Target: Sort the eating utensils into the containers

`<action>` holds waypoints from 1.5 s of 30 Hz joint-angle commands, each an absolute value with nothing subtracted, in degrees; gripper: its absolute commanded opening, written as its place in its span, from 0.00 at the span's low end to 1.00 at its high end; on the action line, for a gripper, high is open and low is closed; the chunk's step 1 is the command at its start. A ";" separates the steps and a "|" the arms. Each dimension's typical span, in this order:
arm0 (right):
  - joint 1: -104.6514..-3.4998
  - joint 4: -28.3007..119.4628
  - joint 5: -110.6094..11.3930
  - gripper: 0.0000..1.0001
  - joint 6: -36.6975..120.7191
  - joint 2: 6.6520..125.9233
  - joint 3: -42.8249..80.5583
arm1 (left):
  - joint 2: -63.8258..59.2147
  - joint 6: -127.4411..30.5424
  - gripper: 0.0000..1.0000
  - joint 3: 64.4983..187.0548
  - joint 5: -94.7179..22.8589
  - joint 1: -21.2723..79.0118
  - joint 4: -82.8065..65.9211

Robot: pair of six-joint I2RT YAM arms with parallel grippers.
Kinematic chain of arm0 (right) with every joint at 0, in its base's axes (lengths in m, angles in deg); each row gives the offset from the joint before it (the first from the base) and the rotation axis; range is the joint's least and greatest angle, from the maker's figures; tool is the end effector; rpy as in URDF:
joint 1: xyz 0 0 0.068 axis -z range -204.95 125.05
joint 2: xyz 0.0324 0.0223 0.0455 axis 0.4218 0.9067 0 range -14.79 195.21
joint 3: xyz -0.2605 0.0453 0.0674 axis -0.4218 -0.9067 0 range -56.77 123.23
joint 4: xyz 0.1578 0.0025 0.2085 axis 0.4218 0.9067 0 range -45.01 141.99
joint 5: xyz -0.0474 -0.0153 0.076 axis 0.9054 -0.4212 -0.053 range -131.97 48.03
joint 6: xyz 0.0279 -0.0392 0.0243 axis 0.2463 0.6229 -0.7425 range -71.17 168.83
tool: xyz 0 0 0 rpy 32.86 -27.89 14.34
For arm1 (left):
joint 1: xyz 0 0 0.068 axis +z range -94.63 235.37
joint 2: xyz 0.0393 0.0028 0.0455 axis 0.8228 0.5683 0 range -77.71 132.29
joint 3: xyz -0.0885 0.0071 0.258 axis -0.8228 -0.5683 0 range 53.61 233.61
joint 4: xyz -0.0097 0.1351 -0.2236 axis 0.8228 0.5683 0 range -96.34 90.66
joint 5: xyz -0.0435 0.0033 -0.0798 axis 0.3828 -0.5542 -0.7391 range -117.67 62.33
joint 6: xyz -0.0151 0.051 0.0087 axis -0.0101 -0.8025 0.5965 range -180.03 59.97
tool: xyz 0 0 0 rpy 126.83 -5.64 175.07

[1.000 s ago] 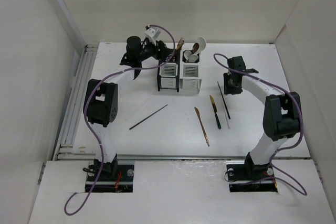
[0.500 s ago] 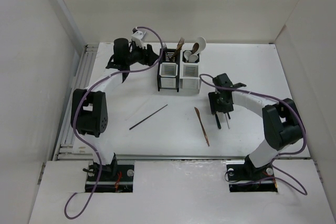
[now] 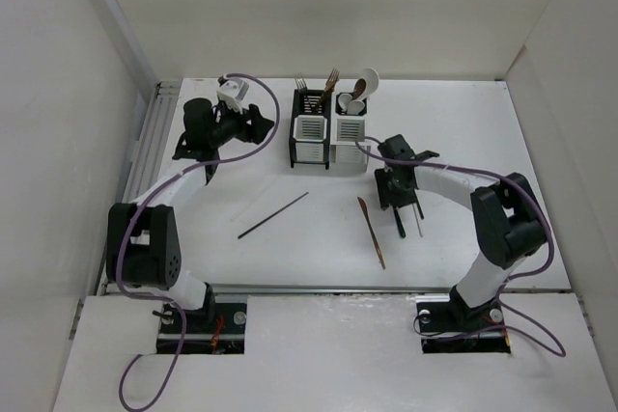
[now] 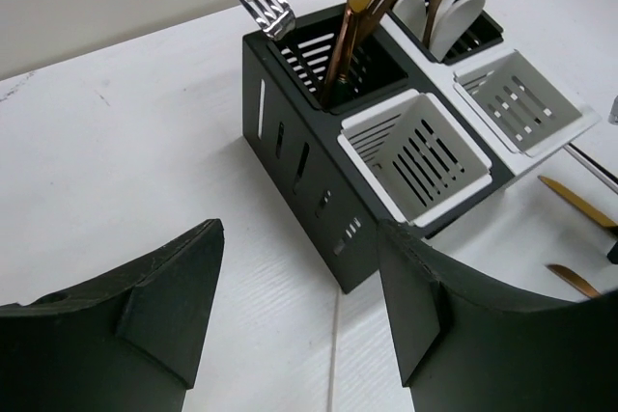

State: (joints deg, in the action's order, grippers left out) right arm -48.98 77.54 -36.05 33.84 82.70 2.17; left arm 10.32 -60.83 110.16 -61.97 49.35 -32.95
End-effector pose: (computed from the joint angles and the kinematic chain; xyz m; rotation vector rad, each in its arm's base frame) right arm 0.2927 0.1266 0.1661 -0.1965 2.7899 0.0191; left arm 0.3503 -0.0570 0.2919 0.5506 1.5779 -0.5629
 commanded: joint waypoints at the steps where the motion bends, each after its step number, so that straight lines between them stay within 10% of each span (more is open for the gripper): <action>1: -51.23 78.12 -35.55 0.52 32.05 82.69 0.54 | 5.53 -60.12 0.61 107.49 -62.47 49.66 -37.19; 12: -52.45 82.16 -35.46 0.43 26.68 79.87 -3.76 | 2.44 -60.12 0.61 104.32 -62.47 50.18 -35.96; 18: -52.46 81.72 -33.62 0.00 25.01 79.87 -3.15 | 1.92 -61.17 0.61 103.18 -62.47 50.18 -35.96; 34: -52.98 60.23 -16.75 0.00 37.03 59.48 12.48 | 4.47 -61.17 0.61 105.72 -61.34 50.18 -35.96; 45: -54.56 30.24 -27.90 0.00 46.72 78.71 22.77 | 7.98 -64.07 0.61 111.26 -61.33 50.18 -32.88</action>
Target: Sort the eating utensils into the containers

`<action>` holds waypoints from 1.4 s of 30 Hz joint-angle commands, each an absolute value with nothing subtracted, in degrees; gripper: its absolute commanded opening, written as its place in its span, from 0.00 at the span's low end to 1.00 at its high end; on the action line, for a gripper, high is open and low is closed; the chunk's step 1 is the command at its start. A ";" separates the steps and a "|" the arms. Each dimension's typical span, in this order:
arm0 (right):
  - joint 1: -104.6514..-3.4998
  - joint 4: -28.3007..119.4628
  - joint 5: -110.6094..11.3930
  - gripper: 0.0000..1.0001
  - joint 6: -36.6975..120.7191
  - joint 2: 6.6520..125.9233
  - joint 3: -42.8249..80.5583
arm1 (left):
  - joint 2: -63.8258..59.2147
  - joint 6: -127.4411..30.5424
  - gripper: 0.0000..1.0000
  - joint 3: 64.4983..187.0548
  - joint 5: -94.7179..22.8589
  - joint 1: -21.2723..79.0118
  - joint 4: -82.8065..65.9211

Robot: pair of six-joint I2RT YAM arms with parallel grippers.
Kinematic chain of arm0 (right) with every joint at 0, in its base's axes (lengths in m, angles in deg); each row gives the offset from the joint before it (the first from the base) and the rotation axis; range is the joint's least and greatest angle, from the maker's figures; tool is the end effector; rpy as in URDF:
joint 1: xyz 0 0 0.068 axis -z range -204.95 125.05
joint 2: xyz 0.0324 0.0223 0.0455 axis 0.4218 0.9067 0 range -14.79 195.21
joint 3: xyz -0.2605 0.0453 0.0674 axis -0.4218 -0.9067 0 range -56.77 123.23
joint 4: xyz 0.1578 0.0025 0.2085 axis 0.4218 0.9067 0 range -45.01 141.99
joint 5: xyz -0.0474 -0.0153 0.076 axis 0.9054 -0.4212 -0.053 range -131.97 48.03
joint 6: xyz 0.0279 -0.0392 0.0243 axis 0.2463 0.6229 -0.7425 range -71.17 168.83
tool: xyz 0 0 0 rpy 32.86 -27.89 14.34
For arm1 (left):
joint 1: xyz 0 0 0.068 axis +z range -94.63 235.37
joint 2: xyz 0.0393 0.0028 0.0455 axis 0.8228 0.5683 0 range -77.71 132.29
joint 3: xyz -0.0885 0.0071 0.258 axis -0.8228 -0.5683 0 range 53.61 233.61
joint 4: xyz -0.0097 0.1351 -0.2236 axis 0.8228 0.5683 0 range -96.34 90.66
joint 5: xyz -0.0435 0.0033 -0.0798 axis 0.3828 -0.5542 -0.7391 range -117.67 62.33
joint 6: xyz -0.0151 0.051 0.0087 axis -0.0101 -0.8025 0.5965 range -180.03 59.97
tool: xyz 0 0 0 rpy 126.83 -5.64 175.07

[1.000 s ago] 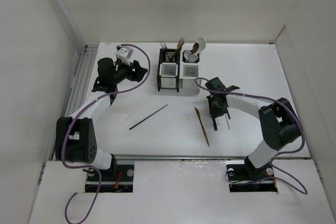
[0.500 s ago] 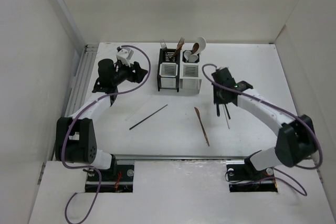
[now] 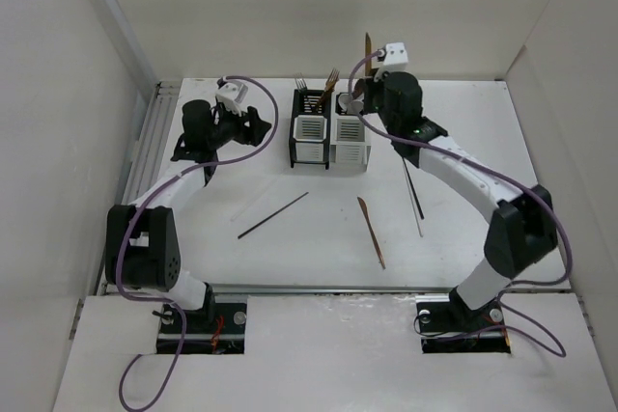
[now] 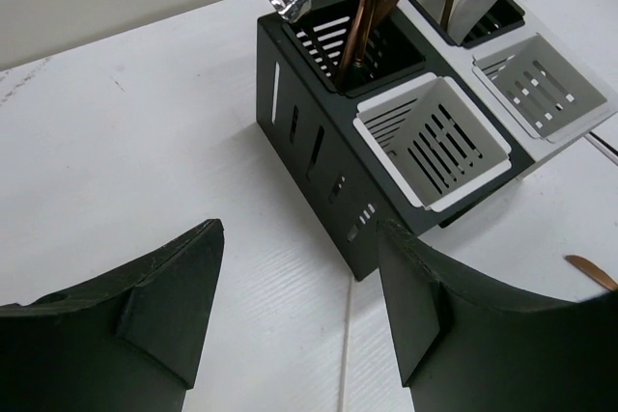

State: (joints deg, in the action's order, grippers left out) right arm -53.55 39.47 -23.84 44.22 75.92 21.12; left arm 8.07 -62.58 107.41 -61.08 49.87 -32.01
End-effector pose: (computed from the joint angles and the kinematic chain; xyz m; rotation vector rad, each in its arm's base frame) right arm 0.3410 0.1734 0.3680 -0.1184 1.6905 0.1654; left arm 0.3399 -0.0523 0.2866 0.5520 1.5970 -0.5271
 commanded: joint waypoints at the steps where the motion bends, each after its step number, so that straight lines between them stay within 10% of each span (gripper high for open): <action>1: -54.57 26.13 -27.90 0.00 46.72 80.29 22.77 | 8.50 -64.07 0.61 111.26 -61.33 50.18 -32.10; 21: -55.10 20.02 -33.35 0.00 43.91 85.23 8.97 | 11.06 -66.27 0.61 113.03 -61.33 50.18 -29.28; 29: -55.10 20.64 -35.64 0.41 42.15 83.47 7.84 | 9.92 -67.32 0.61 113.02 -62.03 50.18 -25.85; 42: -59.56 47.23 -28.09 0.73 42.67 66.96 6.33 | 7.02 -67.32 0.61 109.95 -59.92 47.99 -22.77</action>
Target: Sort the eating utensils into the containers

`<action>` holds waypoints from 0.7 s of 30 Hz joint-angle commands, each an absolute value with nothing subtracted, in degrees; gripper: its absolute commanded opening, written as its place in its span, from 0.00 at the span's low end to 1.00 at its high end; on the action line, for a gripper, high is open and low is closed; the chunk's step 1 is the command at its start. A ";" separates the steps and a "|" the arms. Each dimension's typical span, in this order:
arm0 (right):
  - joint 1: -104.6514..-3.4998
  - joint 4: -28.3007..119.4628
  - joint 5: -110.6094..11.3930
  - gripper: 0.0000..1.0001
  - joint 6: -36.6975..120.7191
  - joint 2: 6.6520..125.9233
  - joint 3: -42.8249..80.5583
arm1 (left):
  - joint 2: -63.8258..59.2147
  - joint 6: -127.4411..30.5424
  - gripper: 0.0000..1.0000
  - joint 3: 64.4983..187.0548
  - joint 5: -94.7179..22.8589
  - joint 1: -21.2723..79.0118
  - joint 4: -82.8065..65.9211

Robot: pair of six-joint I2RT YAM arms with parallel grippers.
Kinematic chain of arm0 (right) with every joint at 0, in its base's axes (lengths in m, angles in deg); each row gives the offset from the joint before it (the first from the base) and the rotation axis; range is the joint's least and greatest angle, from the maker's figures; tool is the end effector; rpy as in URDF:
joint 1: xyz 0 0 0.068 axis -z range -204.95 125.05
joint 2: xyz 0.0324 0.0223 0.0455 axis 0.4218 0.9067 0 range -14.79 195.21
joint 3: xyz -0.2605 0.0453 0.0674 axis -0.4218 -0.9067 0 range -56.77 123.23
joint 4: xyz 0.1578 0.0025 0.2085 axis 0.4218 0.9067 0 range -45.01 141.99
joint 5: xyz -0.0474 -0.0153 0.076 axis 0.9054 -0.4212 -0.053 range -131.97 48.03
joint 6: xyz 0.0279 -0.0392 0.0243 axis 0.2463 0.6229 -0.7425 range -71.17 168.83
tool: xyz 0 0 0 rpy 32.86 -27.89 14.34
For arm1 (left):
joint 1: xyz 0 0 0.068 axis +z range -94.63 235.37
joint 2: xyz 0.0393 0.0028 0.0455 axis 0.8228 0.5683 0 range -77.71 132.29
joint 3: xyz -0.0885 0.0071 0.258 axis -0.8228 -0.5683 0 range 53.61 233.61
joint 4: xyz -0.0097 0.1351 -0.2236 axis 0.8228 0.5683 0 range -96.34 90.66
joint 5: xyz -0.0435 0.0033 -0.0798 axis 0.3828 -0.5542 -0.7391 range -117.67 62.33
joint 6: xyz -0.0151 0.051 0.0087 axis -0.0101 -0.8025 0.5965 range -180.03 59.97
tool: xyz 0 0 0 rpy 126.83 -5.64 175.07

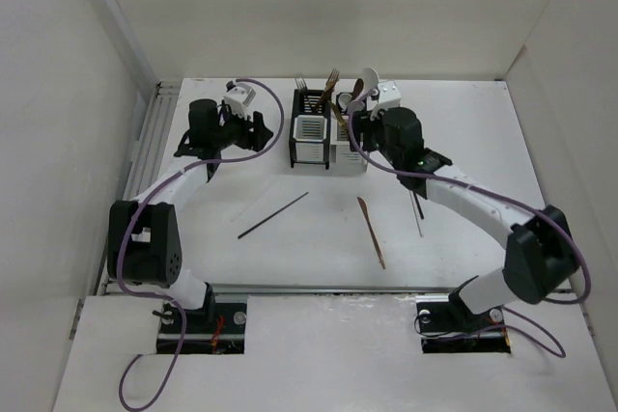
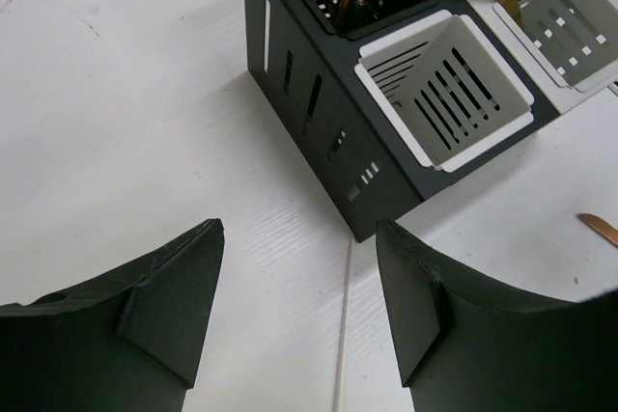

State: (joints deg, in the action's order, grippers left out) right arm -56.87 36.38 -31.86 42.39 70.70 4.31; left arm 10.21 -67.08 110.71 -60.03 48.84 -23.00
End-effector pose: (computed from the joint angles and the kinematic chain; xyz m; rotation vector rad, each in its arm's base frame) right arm 0.3020 0.1809 0.3004 -0.2872 1.8308 0.3049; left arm 0.3481 -0.0590 0.2780 0.6040 1.7032 -0.5051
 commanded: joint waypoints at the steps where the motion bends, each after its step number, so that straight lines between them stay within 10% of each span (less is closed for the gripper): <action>1: -60.53 54.67 -28.08 0.75 42.67 65.47 6.34 | 6.32 -67.32 0.61 109.25 -59.40 47.38 -23.30; 21: -71.88 77.34 -30.88 0.70 19.46 73.18 -6.75 | -11.70 -68.55 0.62 96.15 -43.94 35.08 -18.30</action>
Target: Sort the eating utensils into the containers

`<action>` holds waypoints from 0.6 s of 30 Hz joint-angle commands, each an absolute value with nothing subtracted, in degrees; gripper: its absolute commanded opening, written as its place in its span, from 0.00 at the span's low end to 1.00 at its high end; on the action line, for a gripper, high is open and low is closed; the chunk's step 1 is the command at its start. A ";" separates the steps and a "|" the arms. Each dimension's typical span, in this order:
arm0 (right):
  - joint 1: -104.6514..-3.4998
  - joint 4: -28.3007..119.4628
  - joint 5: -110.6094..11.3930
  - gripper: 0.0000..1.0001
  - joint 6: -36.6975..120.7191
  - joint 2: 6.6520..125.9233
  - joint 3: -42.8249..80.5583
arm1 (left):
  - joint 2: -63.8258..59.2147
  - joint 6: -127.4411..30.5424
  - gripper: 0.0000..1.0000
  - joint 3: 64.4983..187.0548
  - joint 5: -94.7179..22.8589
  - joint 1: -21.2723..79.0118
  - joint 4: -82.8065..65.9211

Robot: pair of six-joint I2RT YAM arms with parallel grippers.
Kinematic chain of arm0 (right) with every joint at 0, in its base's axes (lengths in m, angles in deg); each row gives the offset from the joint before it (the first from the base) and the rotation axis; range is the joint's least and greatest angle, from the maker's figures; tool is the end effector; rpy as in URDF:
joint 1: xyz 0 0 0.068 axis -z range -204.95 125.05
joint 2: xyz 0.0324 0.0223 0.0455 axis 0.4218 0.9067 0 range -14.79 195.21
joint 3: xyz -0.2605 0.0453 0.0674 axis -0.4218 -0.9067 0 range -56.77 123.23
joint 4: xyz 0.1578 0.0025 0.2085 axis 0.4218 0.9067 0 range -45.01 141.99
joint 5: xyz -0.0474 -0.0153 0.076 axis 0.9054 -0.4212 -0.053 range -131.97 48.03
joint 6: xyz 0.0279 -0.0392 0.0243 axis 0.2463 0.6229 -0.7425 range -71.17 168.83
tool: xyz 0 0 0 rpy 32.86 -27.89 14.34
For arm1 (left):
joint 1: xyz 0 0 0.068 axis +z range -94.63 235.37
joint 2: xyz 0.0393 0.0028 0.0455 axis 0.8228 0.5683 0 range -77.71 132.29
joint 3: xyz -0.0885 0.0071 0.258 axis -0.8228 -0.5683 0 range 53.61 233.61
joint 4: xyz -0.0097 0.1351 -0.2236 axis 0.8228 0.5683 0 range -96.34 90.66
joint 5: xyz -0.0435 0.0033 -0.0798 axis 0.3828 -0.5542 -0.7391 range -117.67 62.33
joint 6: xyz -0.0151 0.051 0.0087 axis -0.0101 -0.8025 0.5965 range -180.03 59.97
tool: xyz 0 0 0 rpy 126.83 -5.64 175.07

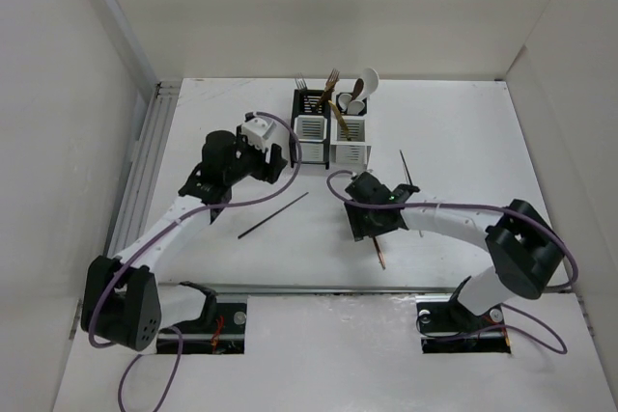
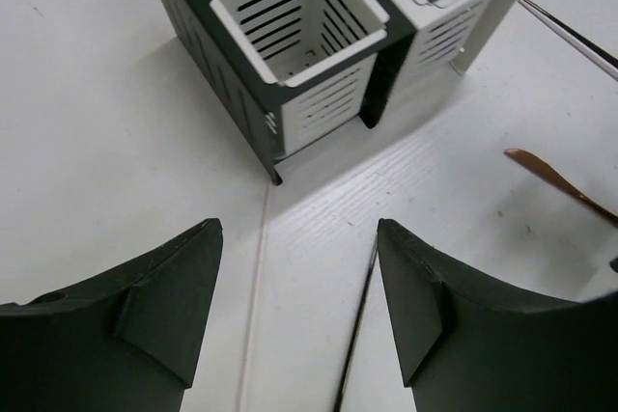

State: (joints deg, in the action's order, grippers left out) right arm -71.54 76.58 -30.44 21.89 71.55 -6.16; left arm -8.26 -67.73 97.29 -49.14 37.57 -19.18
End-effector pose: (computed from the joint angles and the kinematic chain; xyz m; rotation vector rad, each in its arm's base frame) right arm 0.1969 0.1979 0.1822 -0.4076 2.6740 0.1057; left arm 0.2613 -0.0975 0.2843 0.6564 1.6804 -0.4619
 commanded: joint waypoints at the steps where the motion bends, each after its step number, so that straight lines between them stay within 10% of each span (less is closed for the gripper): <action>1: -71.88 76.81 -30.89 0.67 19.47 75.01 -6.76 | -12.84 -68.55 0.62 96.15 -43.06 33.15 -18.29; 7: -71.88 74.43 -32.82 0.53 18.85 78.63 -9.03 | -16.36 -67.95 0.62 94.83 -40.06 28.83 -16.63; 14: -71.88 71.97 -33.97 0.00 16.31 78.63 -12.63 | -20.14 -66.80 0.62 92.28 -38.13 27.16 -17.14; 18: -72.94 70.91 -33.44 0.00 15.17 78.63 -13.96 | -21.28 -66.80 0.64 91.66 -36.63 25.84 -17.15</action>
State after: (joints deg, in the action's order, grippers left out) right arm -71.67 70.31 -31.20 17.89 74.42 -9.04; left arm -19.08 -67.47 91.98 -38.59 26.75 -15.64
